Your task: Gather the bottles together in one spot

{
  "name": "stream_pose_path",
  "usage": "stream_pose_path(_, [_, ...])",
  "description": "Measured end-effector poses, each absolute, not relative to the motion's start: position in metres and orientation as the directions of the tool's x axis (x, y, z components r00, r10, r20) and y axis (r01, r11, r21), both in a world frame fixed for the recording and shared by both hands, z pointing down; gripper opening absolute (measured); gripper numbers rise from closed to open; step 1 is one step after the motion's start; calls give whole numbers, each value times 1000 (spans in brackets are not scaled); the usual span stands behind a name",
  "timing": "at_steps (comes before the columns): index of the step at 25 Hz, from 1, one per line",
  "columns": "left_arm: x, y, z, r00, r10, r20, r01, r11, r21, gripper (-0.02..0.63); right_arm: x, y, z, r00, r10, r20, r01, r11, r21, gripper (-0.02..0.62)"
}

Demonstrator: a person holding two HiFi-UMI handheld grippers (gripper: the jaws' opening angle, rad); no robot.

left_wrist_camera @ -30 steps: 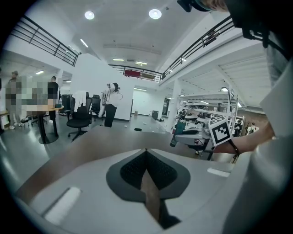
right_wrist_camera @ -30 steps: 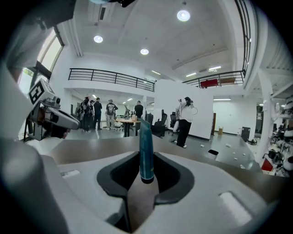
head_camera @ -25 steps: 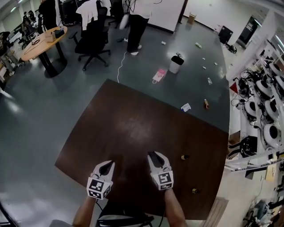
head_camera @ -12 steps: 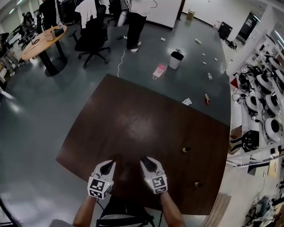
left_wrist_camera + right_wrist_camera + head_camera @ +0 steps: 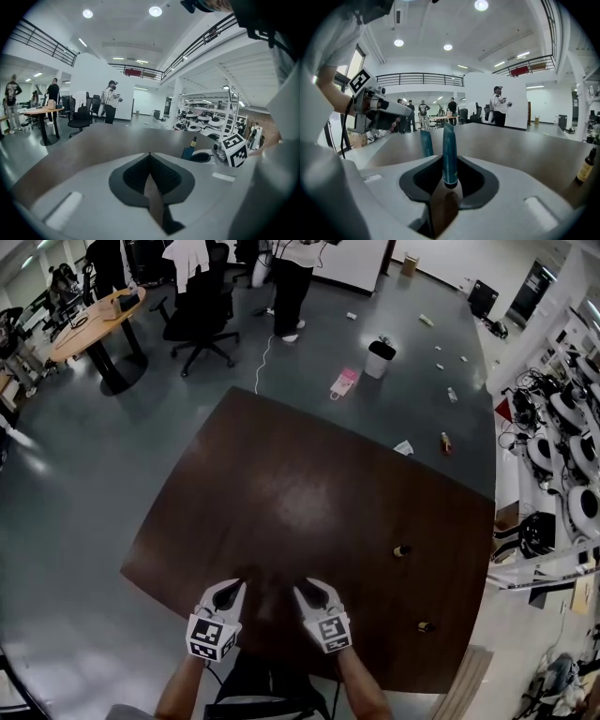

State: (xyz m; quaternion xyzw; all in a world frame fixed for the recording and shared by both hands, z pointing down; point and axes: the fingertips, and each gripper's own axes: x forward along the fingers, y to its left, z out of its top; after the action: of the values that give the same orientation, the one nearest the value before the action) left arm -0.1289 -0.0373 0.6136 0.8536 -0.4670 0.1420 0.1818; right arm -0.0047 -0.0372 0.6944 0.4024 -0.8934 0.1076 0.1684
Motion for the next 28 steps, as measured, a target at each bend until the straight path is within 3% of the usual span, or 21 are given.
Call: stream_pose_path(28, [-130,-30,629,514,-734,443,-854,-488,182,0,-16,-22,713,-644,-663,382,-732,679,-56,101])
